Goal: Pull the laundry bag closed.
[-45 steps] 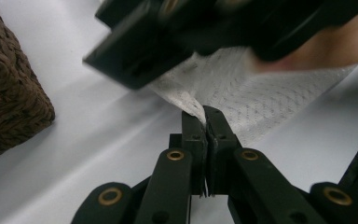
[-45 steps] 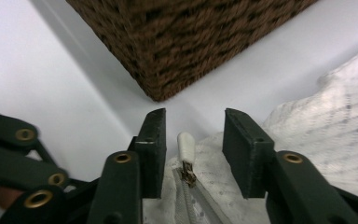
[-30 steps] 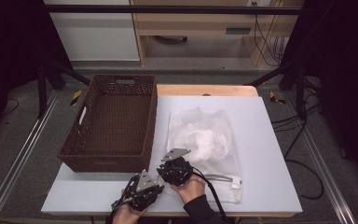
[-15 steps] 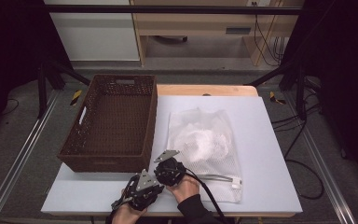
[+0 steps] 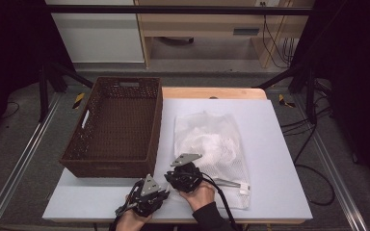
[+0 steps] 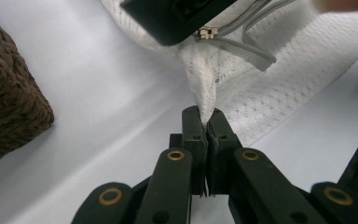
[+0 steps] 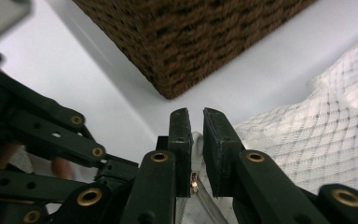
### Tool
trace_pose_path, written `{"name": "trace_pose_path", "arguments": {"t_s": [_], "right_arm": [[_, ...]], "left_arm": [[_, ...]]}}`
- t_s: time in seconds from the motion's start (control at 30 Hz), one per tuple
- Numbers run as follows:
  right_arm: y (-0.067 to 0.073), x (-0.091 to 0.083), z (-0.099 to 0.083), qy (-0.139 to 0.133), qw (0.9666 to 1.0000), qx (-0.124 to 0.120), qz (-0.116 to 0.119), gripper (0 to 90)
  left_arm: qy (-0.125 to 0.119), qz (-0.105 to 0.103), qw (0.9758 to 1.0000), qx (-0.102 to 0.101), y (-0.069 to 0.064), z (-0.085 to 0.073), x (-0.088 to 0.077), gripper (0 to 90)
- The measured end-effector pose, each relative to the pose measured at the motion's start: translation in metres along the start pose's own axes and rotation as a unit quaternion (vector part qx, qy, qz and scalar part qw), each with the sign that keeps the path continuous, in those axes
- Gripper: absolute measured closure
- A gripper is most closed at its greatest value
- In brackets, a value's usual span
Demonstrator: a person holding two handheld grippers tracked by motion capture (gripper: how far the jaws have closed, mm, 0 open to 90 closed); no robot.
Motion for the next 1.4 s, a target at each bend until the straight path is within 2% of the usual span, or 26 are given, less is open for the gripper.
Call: {"name": "trace_pose_path", "arguments": {"t_s": [0.13,0.23,0.43,0.7,1.0,1.4], "right_arm": [[0.002,-0.004,0.006,-0.018,0.9998,-0.004,0.006,81.7],[0.004,-0.003,0.008,-0.02,0.9998,-0.008,0.004,81.9],[0.002,-0.014,0.001,-0.02,0.9997,-0.012,0.002,81.3],[0.0,-0.027,-0.01,-0.023,0.9997,-0.006,0.006,81.0],[-0.002,-0.02,-0.031,-0.005,0.9999,0.007,0.009,79.7],[-0.001,-0.006,-0.026,-0.007,0.9992,0.031,0.025,77.5]], "left_arm": [[0.001,0.001,1.0,-0.001,0.0,0.0,0.0,86.7],[0.001,0.0,1.0,-0.002,0.0,0.0,0.0,86.6],[0.002,0.0,1.0,-0.003,0.0,0.0,0.0,86.6],[0.002,0.001,1.0,-0.005,0.0,0.0,0.0,86.6],[0.002,0.003,1.0,-0.003,0.0,0.0,0.0,86.5],[0.003,0.005,1.0,-0.003,-0.001,0.0,0.0,86.0]]}}
Point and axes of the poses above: each handheld gripper's, and its own axes: x roughly forward along the jaws, z roughly out of its top, y roughly to its left, the point moved 10 cm from there along x, roughly forward along the jaws, and after that the axes turned 3 degrees about x, right-handed, at the moved point
